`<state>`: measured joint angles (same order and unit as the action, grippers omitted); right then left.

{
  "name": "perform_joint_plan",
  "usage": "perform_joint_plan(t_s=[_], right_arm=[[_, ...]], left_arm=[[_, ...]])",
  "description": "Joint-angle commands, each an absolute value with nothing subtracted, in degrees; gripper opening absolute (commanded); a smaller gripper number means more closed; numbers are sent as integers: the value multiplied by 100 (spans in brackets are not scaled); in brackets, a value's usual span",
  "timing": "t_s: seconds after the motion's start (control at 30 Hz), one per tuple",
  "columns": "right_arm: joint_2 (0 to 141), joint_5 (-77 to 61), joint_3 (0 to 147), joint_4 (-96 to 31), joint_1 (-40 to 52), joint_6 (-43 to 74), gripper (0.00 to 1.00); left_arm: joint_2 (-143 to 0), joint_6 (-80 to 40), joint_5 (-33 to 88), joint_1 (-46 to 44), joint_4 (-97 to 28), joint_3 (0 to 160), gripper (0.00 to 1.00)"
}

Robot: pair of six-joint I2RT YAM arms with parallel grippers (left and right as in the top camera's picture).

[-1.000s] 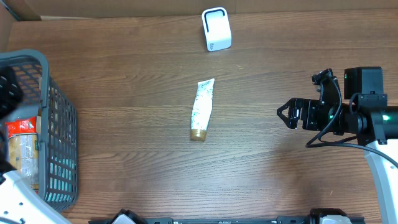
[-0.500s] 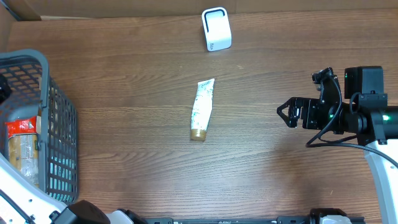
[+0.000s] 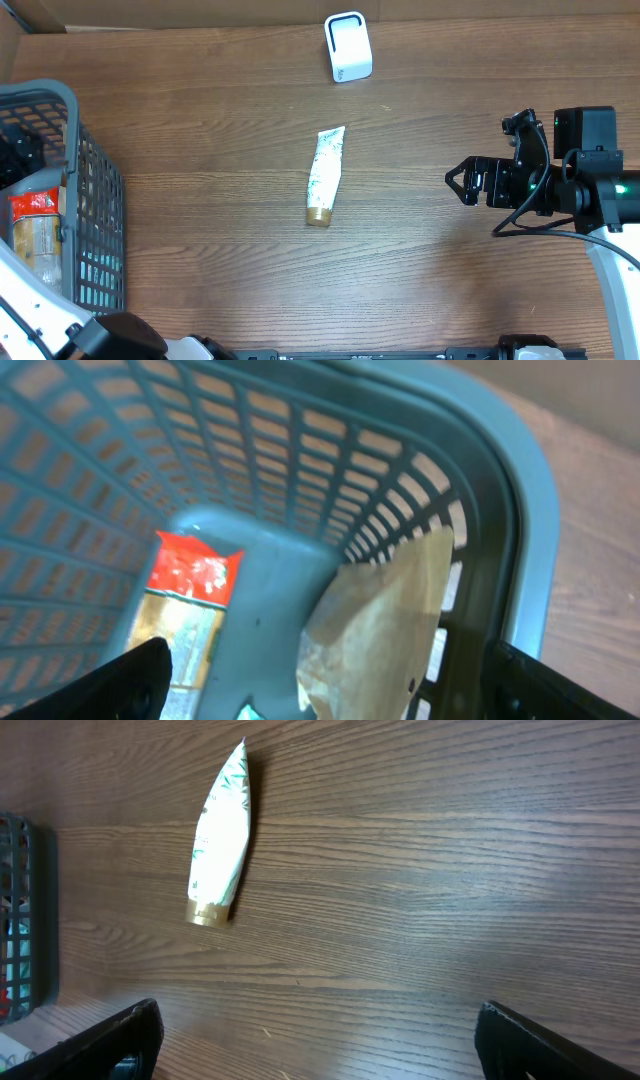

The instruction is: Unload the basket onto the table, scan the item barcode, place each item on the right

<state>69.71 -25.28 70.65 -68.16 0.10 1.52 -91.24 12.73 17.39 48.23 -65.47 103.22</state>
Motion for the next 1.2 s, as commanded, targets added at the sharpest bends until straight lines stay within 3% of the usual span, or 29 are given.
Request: perform_joint_plan(t_s=[0.0,0.47,1.17], right_arm=[[6963,-2550,7207,-6788,27,152,100],[6963,-2552,7207,-6847,27,152,100],[6963,-2552,7207,-6932,27,152,100]], left_arm=[[-9507,1553,1872,4757,-6722,10333,89],[-10095,1848,2272,4755,-7008,10333,81],[-10044,1975,3157,4764,-6794,10519,84]])
